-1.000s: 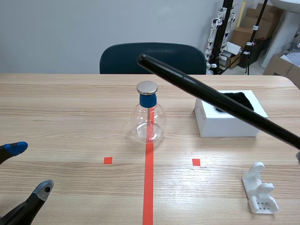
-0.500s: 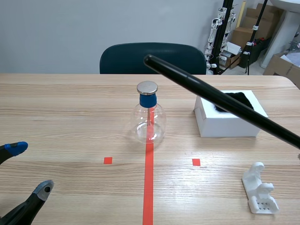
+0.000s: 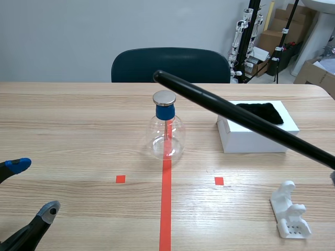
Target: Do the electroscope experiment. rub the rod on the fur
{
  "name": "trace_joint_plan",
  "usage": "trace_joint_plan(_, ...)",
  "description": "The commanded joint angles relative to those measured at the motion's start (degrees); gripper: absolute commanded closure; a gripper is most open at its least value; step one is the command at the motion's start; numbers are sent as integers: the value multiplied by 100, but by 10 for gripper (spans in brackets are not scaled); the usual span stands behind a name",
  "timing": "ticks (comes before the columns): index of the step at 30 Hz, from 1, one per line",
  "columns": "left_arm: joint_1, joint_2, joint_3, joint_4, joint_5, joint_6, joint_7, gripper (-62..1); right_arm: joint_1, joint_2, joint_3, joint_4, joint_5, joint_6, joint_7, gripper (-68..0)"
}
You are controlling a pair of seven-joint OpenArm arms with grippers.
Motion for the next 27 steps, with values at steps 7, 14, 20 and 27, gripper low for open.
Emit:
trace_joint_plan(7,13,-52,-26,83,-74,-11,-157,-623,35,9,-4,48,46,-66,44,-24)
trace_joint_plan(14,13,-52,-26,83,-74,-11,-157,-623,35,9,-4,48,48,-70,46,-24)
trace_joint_plan(20,13,-52,-26,83,-74,-11,-157,-623,35,9,-4,48,48,-90,44,-25)
trace_joint_plan(27,13,-52,-26,83,-74,-11,-157,-623,35,9,-4,48,50,-133,44,-39)
